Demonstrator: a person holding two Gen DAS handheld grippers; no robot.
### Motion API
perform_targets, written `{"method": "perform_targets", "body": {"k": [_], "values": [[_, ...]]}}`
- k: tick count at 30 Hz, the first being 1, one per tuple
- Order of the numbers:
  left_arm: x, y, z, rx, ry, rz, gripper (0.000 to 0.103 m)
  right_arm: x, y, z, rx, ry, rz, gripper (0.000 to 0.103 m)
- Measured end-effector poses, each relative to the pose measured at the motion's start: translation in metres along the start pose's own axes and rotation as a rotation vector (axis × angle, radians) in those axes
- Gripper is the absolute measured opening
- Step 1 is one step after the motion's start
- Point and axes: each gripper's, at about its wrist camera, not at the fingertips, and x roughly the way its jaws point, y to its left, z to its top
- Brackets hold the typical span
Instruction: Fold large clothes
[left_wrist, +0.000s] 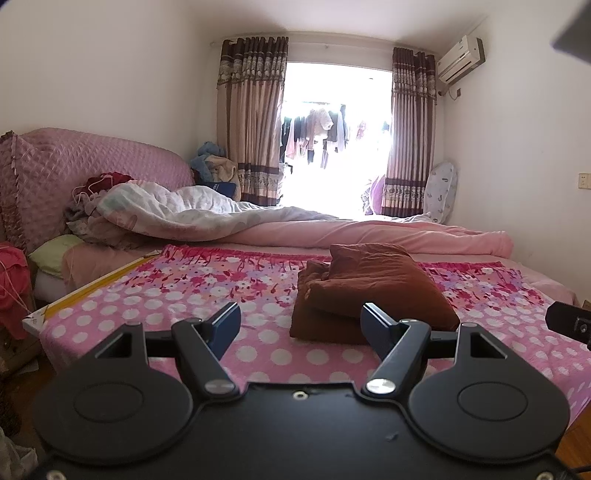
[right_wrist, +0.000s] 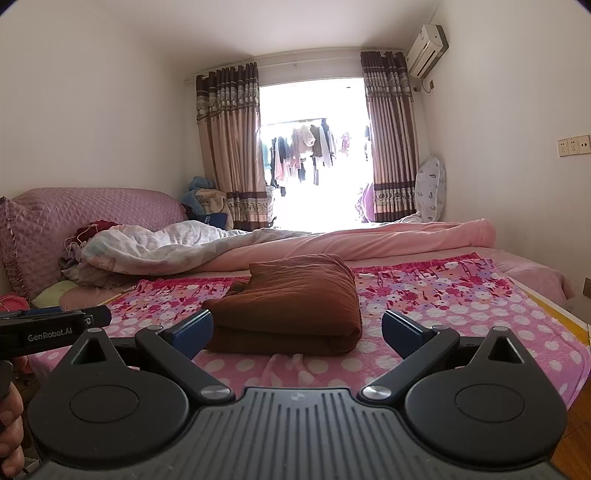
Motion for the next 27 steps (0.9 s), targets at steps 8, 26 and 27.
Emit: {"method": "perform_targets", "body": {"k": [8, 26, 27], "values": [[0.002, 0.002, -0.0008, -0.01, 0.006, 0.017, 0.074, 0.0, -0.0015, -0.0004, -0.001, -0.001, 0.002, 0.103], [0.0027, 0.001, -0.0021, 0.011, -0.003, 0.024, 0.074, -0.0011, -0.0007, -0.0004, 0.002, 0.0, -0.002, 0.103], [0.0031, 0.0009, -0.0025, 0.011, -0.002, 0.025, 0.074, -0.0011, -0.001, -0.0004, 0.004, 0.001, -0.002, 0.103]]}}
